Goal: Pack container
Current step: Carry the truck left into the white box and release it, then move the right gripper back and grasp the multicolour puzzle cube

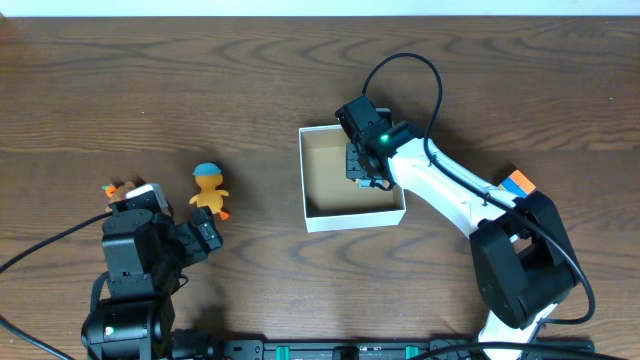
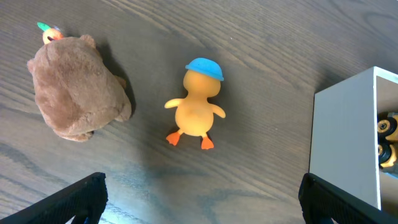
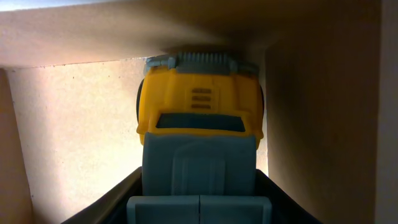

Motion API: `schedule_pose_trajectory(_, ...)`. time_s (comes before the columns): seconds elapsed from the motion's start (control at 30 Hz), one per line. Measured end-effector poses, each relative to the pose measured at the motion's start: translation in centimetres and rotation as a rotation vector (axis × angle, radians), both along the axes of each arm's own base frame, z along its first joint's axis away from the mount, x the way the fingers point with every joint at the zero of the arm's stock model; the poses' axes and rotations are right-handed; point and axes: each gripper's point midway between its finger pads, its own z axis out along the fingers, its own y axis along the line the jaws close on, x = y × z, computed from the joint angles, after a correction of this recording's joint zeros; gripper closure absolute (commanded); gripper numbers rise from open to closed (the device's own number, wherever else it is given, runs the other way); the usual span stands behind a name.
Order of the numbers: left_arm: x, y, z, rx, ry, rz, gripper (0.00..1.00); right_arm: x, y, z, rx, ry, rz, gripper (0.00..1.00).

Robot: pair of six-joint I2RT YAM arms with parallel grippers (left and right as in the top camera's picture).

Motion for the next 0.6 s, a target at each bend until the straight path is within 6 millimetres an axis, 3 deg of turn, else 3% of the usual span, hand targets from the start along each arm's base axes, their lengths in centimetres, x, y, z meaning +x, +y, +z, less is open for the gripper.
schedule_pose_trajectory(0.03,0.0,0.0,0.0,0.0,0.0,0.0,0.02,0.0,0.0,0.1,0.003,0.001,0.001,0.05)
schedule_pose_trajectory(0.07,0.0,0.0,0.0,0.0,0.0,0.0,0.02,-0.1,0.1,0.2,0.003,-0.001,0.006,0.01)
schedule_pose_trajectory(0.23,0.0,0.0,0.0,0.0,0.0,0.0,0.02,-0.3,0.7,3.0,0.033,-0.052,0.035,0.01)
schedule_pose_trajectory(0.47,0.0,0.0,0.0,0.0,0.0,0.0,0.02,-1.1,-0.3,9.8,0.088,-0.167,0.064,0.01)
schedule_pose_trajectory(0.53,0.0,0.0,0.0,0.0,0.0,0.0,0.02,-1.1,-1.0,12.3,0.101,-0.227,0.084,0.01)
schedule_pose_trajectory(0.6,0.0,0.0,0.0,0.0,0.0,0.0,0.02,-1.2,-3.3,15.0,0.088,-0.287,0.066,0.01)
